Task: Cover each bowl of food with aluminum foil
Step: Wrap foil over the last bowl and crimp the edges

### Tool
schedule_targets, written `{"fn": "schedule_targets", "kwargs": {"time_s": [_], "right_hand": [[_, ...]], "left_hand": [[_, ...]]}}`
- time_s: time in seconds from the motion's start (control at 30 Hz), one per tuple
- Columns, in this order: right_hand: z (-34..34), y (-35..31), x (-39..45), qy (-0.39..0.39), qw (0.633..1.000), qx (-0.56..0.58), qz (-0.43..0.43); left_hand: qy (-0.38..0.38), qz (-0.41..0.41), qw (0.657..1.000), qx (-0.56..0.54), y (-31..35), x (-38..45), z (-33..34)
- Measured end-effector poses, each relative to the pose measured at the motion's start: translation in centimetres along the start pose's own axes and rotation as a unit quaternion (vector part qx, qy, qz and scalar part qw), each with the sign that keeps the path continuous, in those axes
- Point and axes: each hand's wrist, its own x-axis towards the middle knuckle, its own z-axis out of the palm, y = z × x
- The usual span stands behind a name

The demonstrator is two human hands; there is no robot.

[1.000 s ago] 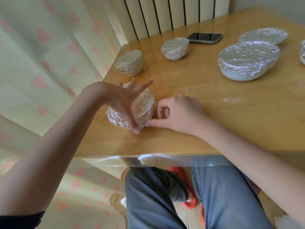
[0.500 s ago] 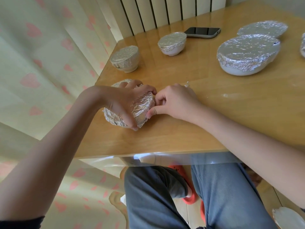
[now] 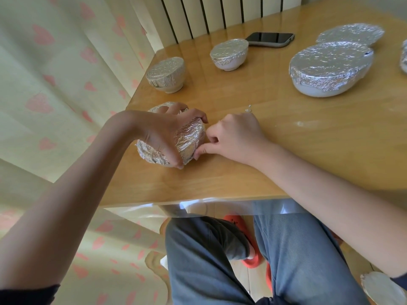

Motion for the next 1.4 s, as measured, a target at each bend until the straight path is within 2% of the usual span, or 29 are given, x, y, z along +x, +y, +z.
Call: {"fn": "schedule_targets", "kwargs": {"time_s": [0.1,0.23,0.33,0.63,0.7,0.8,0.83,0.9,0.97,1.07,1.1,1.23,1.4], "right_hand": [[0.1,0.0,0.0,0.020,0.998,-0.029,-0.056],[0.2,0.2,-0.7,0.005,0.997,-0.041,-0.066],[0.0,0.2,-1.2,-0.015,0.996,-0.029,-0.078],[0.7,0.0,0.0,0.001,1.000,0.019,-0.003],[1.2,-0.2,0.7,0.010,0.999,-0.009,-0.035],[2.4,-0.1,1.2,0.135,0.971,-0.099,-0.172],[2.8,0.3,1.5,0.159,0.963,-0.096,-0.198],[2.8,0.9,1.9,0.157,0.961,-0.055,-0.221],[2.5,1.1,2.0,0.125,0.970,-0.028,-0.204],[1.5,0.9,1.3,-0.006,0.989,-0.005,-0.147],[1.1,0.9,0.9,-0.026,0.992,0.017,-0.123],[1.0,-0.2,0.5,0.013,0.995,0.101,-0.014],[1.1,-1.5,0.8,-0.008,0.999,0.047,-0.010]], "left_hand": [[-0.002,-0.013,1.000,0.000,0.1,0.0,-0.1],[0.005,-0.075,0.997,-0.013,0.2,-0.4,0.4],[-0.019,-0.112,0.993,-0.026,0.1,-1.1,0.3],[-0.029,-0.023,0.999,-0.019,-1.2,-1.6,0.7],[-0.005,-0.017,0.999,-0.035,-1.1,-1.4,1.1],[0.018,-0.013,0.998,-0.051,-1.2,-1.5,1.5],[0.020,-0.014,0.998,-0.052,-1.2,-1.4,1.5],[0.019,-0.022,0.998,-0.049,-1.1,-1.4,1.4],[0.019,-0.030,0.998,-0.045,-1.1,-1.4,1.4],[0.006,-0.036,0.999,-0.037,-1.1,-1.2,1.3],[-0.001,-0.037,0.999,-0.036,-1.2,-1.2,1.2],[-0.015,-0.033,0.999,-0.038,-1.5,-1.1,1.1],[-0.026,-0.033,0.999,-0.030,-1.6,-1.1,0.8]]}}
